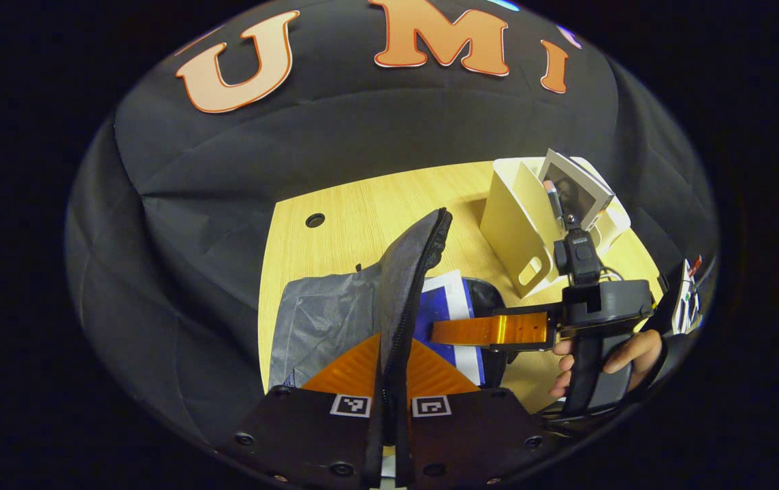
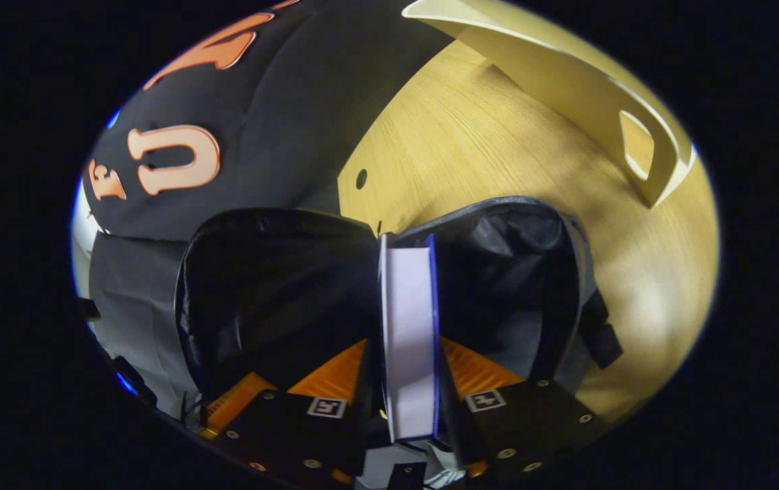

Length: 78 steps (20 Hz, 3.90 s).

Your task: Open the schoolbag, grab two books from the bookshelf and put them into the schoolbag.

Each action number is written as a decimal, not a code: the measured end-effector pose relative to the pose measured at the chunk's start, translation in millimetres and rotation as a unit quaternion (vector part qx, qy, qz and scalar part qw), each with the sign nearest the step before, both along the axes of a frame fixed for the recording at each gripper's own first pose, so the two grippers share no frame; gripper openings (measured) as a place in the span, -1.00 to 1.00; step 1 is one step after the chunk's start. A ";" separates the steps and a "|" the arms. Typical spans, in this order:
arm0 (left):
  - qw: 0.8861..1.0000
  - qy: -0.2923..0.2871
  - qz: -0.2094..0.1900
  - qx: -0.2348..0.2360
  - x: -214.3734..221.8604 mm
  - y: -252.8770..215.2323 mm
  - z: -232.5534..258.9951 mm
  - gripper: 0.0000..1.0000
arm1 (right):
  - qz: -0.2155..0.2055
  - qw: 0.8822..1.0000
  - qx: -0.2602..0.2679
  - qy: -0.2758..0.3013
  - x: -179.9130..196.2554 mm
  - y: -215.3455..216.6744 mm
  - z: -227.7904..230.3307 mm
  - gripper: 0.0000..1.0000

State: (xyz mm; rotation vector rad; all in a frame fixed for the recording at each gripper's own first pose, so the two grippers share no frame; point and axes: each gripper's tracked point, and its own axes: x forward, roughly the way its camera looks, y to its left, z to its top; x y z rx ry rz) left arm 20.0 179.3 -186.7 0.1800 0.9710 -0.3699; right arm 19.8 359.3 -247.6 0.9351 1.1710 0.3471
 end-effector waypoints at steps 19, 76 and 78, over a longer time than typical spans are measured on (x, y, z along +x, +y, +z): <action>1.000 0.009 0.026 0.011 -15.1 -4.5 -21.2 -0.84 | 0.127 0.968 -0.195 -0.090 -10.1 -171.9 87.7 0.96; 0.999 0.030 0.033 0.016 -19.5 -3.9 -38.8 -0.84 | -0.001 0.950 -0.301 -0.082 117.4 -367.1 203.8 -0.38; 0.999 0.030 0.029 0.012 -19.0 -3.0 -38.7 -0.85 | -0.003 0.950 -0.296 -0.096 110.2 -365.2 219.0 -0.38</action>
